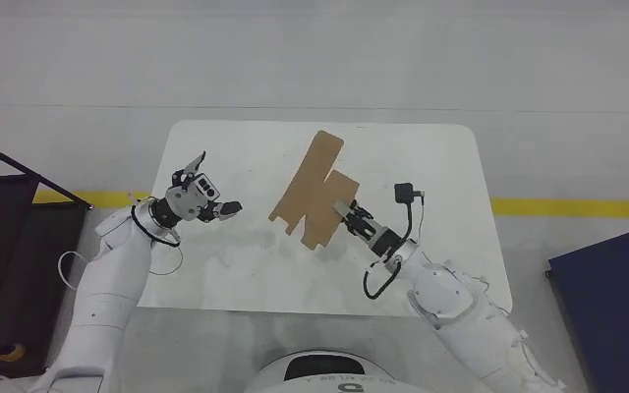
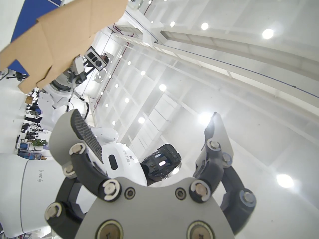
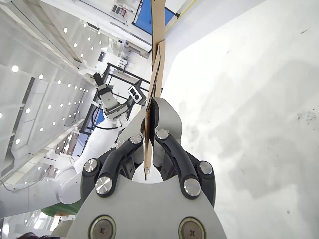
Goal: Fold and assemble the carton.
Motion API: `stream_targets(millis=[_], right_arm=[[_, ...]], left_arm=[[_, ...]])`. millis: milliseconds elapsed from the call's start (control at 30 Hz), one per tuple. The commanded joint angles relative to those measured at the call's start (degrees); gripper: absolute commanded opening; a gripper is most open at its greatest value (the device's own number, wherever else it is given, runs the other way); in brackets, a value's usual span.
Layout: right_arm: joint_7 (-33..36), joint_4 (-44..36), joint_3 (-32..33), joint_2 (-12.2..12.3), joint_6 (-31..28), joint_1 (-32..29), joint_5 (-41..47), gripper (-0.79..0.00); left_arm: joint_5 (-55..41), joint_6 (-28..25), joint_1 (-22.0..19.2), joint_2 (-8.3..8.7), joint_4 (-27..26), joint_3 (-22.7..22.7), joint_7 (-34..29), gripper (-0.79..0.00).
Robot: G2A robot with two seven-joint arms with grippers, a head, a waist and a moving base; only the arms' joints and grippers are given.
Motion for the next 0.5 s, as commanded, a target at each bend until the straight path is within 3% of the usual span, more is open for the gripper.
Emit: stream_targets(millis=[0, 233, 367, 467], right_arm=[[3.5, -0.2, 0.6, 0.3, -1.3, -0.3, 0.0, -0.785], [21.5, 1.0, 6.0, 1.7, -10.4, -1.1, 14.5, -0.785], [25.1, 2.2, 7.4, 1.9, -10.6, -0.6, 18.3, -0.785], [24.6, 2.6, 8.0, 1.9, -9.6, -0.5, 19.3, -0.785]], left_arm=[[-4.2, 1.1, -0.7, 0.26, -0.3, 2.7, 1.1, 0.0], [-12.9, 1.3, -5.4, 3.48, -0.4, 16.5, 1.2, 0.0], [-18.2, 2.7, -8.6, 6.1, 0.4, 25.3, 2.6, 0.0], [-20.5, 3.2, -9.2, 6.49, 1.0, 26.0, 3.1, 0.0]])
